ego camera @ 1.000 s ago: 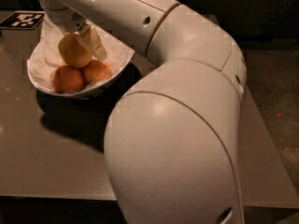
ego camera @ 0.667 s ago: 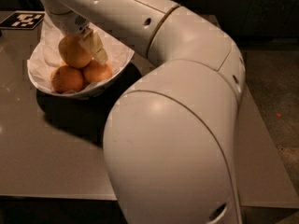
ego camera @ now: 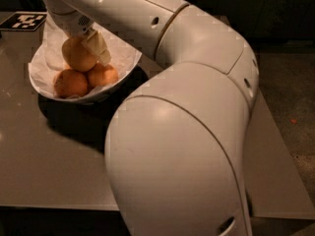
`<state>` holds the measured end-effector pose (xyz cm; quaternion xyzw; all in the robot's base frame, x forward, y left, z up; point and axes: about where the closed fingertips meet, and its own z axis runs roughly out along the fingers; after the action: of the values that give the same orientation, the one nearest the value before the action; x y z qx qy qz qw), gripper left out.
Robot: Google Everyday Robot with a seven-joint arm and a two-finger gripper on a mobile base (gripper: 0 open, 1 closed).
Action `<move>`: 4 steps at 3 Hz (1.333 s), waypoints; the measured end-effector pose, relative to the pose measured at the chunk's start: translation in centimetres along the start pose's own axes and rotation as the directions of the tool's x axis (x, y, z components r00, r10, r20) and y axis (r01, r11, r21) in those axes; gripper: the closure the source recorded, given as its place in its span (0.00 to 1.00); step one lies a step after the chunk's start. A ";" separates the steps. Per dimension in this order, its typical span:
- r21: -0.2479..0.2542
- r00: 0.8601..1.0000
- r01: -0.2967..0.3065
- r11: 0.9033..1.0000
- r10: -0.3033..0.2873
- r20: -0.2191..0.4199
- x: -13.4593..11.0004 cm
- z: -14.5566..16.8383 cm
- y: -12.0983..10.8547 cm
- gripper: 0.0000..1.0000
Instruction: Pick orange from white bowl
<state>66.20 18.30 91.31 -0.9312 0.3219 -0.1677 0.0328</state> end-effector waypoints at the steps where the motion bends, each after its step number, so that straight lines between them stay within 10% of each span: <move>1: 0.000 1.000 0.000 1.000 0.000 0.000 0.0 0.0 0.0 0.89; 4: 0.205 0.984 -0.174 0.963 0.161 0.079 -0.8 -5.6 5.6 1.00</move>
Offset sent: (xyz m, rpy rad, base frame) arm -0.0628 -0.0363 0.0468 0.2342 -0.1056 -0.0773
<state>60.48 14.65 95.44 -0.8966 0.3787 -0.1690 0.1556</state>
